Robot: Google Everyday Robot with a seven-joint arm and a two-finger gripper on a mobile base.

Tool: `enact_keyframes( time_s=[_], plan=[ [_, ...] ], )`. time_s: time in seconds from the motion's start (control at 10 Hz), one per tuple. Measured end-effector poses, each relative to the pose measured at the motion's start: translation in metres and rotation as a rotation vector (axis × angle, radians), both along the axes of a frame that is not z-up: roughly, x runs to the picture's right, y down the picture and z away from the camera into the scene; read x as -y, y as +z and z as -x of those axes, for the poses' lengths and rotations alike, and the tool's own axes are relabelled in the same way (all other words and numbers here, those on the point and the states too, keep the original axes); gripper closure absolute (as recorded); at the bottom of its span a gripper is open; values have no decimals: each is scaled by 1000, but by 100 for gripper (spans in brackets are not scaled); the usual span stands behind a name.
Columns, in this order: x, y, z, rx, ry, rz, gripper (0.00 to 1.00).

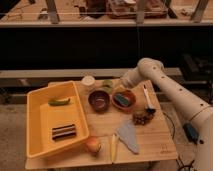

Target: Place fork in plastic cup

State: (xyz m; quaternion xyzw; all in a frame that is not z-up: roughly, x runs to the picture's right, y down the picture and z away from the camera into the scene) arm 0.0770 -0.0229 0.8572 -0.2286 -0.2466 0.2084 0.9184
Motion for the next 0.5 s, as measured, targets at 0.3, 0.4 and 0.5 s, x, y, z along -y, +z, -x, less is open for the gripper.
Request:
enact_keyframes(
  time_s=[0.3, 0.4, 0.5],
  plan=[
    [18, 13, 24, 14, -4, 13, 86],
    [19, 19, 30, 14, 7, 32, 86],
    [19, 24, 35, 13, 15, 47, 86]
  ],
)
